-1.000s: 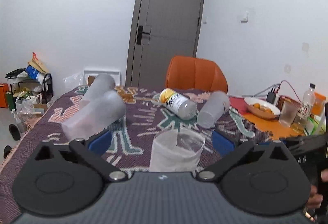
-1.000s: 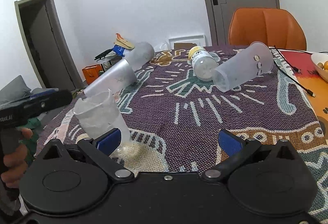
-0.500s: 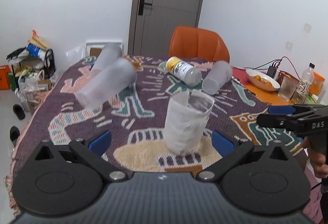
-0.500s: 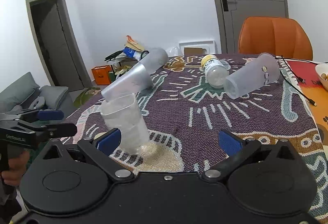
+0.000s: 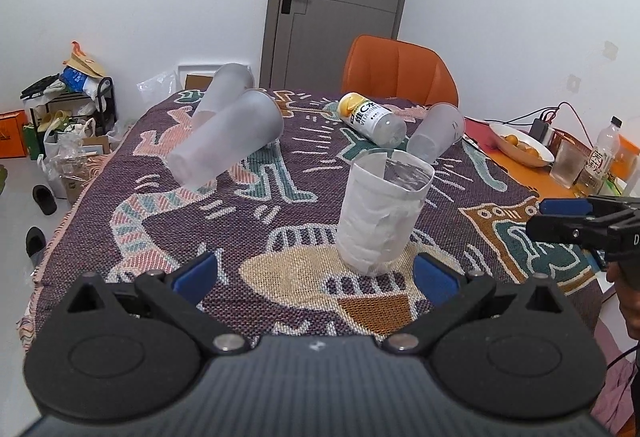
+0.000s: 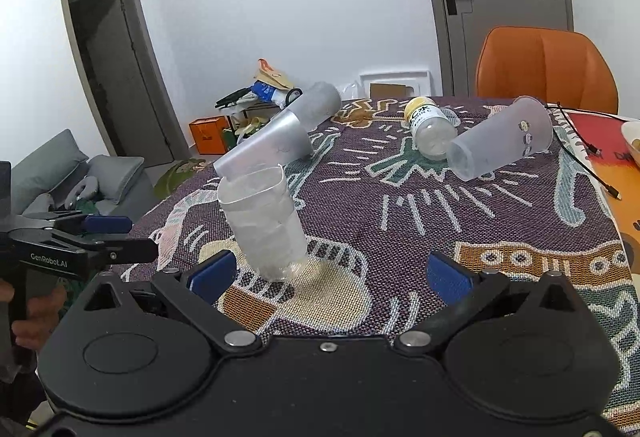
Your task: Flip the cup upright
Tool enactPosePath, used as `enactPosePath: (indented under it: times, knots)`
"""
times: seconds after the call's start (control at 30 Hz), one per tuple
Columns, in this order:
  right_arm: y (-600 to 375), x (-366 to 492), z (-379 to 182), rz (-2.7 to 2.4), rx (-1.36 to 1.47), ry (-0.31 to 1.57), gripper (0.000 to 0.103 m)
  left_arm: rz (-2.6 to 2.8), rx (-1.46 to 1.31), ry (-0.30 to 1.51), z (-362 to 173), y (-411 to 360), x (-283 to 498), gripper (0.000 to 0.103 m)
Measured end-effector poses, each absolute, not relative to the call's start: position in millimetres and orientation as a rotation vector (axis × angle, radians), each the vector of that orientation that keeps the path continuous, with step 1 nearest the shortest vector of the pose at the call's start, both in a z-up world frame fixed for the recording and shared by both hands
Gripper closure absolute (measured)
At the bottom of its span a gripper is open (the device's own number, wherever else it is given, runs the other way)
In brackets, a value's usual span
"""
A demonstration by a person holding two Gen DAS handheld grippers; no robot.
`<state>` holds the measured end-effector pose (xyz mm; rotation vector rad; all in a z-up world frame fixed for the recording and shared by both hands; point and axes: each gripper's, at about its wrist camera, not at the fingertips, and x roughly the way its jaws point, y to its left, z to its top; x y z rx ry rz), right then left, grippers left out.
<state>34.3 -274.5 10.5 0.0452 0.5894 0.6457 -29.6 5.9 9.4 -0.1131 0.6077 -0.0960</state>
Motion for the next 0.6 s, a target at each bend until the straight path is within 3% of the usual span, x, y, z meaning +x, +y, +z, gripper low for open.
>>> enactPosePath:
  times: [0.6]
  knots:
    - [-271.7,33.6,8.9,0.653,0.038,0.589,0.000,-0.088,-0.101,0.608,9.3,3.2,-31.9,0.000]
